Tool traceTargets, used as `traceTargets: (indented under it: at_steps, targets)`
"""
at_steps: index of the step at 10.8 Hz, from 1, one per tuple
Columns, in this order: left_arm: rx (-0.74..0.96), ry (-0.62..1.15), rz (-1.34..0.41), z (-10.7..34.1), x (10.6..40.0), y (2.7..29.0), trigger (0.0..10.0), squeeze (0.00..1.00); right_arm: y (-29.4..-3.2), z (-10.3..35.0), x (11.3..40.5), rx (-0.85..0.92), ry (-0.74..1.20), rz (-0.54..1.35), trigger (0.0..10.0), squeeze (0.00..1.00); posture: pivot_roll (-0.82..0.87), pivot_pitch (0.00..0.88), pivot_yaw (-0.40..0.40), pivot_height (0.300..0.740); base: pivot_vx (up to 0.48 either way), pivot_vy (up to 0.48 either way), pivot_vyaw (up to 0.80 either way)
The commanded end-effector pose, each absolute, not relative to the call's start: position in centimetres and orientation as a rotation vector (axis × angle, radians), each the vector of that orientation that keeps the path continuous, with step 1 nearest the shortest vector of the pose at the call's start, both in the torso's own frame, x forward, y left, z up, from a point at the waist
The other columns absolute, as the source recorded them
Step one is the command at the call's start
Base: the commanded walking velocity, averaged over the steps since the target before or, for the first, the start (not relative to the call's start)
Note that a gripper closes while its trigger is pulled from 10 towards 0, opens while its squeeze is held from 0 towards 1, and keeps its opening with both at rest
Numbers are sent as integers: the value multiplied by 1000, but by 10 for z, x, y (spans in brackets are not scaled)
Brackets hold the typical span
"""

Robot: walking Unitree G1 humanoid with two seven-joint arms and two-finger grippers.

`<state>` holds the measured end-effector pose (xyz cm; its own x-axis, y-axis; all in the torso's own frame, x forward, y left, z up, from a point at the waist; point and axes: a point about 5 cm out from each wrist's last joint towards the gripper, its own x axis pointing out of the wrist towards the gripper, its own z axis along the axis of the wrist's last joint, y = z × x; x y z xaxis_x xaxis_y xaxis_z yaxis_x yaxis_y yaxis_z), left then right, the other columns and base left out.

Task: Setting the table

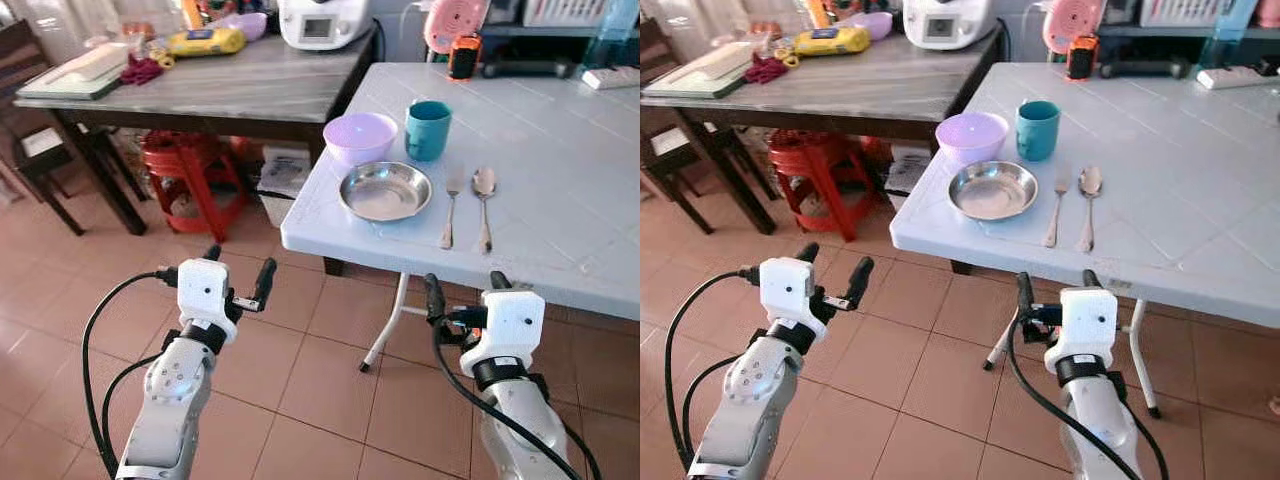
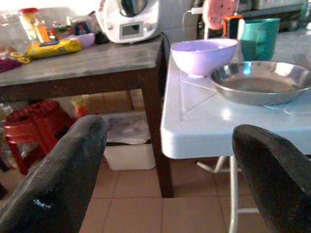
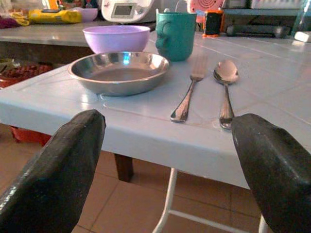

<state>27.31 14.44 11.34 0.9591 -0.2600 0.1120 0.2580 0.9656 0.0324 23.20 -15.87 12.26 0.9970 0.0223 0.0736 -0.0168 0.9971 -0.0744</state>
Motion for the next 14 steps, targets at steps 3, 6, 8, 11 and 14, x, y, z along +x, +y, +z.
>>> traceTargets:
  at_steps: [3, 6, 8, 11, 14]
  targets:
    - [4, -129, -305, 115, 272, 144, 10000, 0, -156, 125, 233, -63, -90, 37, 10000, 0, -110, 55, 119, 740, 205, 0, 0]
    - [-7, -143, -318, 117, 272, 143, 10000, 0, -153, 133, 234, -77, -132, 53, 10000, 0, -112, 51, 120, 740, 480, 0, 0]
    - [-7, -143, -331, 116, 272, 141, 10000, 0, -154, 130, 235, -66, -122, 50, 10000, 0, -111, 52, 118, 740, 480, 0, 0]
    - [-9, -142, -333, 116, 273, 141, 10000, 0, -153, 129, 235, -52, -120, 62, 10000, 0, -110, 54, 122, 740, 480, 0, 0]
    - [-5, -140, -339, 115, 273, 141, 10000, 0, -151, 128, 234, -54, -119, 67, 10000, 0, -112, 55, 128, 740, 456, 0, 0]
